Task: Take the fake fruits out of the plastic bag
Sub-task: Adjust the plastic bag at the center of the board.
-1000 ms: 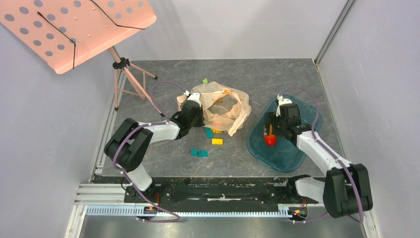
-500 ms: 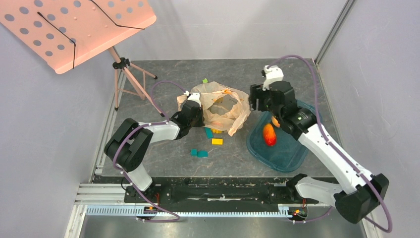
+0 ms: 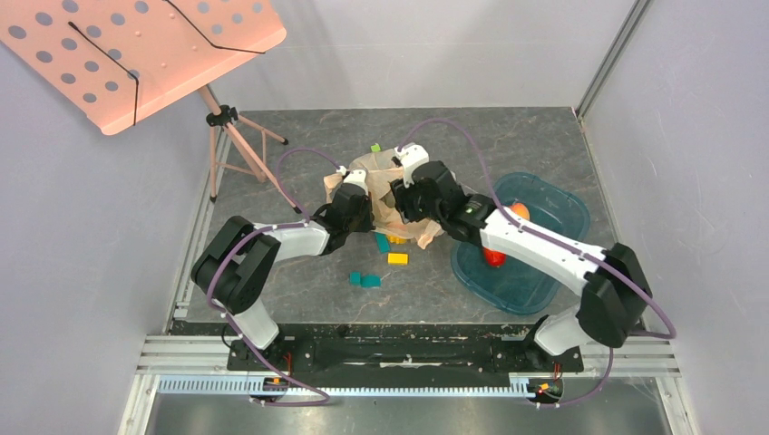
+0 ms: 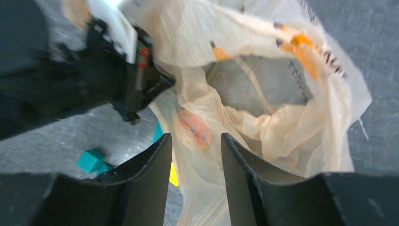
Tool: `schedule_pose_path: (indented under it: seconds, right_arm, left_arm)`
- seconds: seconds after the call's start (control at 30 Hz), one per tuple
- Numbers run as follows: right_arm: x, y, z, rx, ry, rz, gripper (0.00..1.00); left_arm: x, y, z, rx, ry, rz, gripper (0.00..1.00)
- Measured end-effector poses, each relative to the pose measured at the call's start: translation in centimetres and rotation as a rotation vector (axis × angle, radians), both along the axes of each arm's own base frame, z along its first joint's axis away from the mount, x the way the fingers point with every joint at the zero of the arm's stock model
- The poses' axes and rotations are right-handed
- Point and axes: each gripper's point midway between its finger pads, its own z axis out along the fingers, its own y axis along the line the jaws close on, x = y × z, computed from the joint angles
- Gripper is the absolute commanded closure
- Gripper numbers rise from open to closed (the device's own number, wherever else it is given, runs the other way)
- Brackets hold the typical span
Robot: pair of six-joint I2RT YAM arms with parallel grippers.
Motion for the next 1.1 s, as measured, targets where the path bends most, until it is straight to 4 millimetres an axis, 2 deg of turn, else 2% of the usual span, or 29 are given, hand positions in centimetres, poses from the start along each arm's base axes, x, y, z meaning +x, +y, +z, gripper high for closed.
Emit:
schedule_pose_path:
  seconds: [0.17,0.3,0.43,0.53,0.8,1.0,1.1]
  right_arm:
    - [0.7,-1.2,-6.2,-0.089,0.083,-0.091,0.61]
    - [1.2,-3.1,-10.7,-0.145,0.141,-0.181,0.63]
    - [1.6,-5.8,-14.2,-0.172,0.203,-0.275,0.64]
    - [1.9,-7.4,-15.9,-0.176,0.237,-0.334,0.64]
    - [2.5,-9.2,-18.5,-0.167,0.304,-0.418,0.64]
    - [2.7,-8.9,-18.2,-0.145,0.313,-0.392,0.67]
    - [2.6,-8.2,-16.7,-0.121,0.293,-0.346,0.68]
  left_arm:
    - [0.0,0.0,0.0,0.000,0.000,0.000,0.98]
    - [0.0,0.0,0.0,0.000,0.000,0.000,0.98]
    - [0.0,0.0,0.0,0.000,0.000,0.000,0.98]
    - [0.0,0.0,0.0,0.000,0.000,0.000,0.98]
    - [0.0,0.0,0.0,0.000,0.000,0.000,0.98]
    - [0.0,0.0,0.0,0.000,0.000,0.000,0.98]
    - [0.0,0.0,0.0,0.000,0.000,0.000,0.98]
